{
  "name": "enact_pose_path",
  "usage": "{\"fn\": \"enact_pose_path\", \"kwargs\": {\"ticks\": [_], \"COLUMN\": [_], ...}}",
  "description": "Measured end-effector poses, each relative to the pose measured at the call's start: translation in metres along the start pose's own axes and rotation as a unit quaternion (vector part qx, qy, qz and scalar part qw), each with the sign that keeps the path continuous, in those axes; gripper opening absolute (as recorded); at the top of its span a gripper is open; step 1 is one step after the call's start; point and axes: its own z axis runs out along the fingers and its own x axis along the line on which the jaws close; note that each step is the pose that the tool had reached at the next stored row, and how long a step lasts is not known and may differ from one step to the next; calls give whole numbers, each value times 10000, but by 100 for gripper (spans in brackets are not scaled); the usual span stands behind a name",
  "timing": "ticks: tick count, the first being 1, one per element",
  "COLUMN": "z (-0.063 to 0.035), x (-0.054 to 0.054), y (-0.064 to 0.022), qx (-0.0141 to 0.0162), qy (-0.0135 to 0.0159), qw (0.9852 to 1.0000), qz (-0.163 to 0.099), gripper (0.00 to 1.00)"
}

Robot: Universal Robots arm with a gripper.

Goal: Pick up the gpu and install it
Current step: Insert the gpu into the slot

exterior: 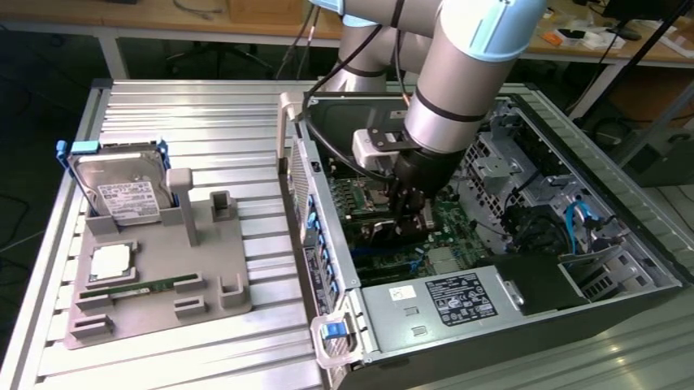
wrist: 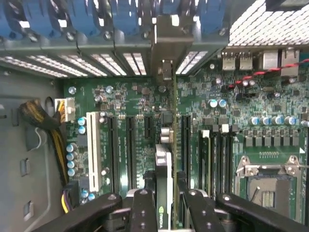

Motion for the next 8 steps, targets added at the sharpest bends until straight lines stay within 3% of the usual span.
{"fn": "enact_pose_path", "kwargs": {"ticks": [8], "z": [-6], "x": [0], "y": [0], "qx": [-1], "qy": [5], "qw": [10000], "qz": [0], "gripper": [27]}}
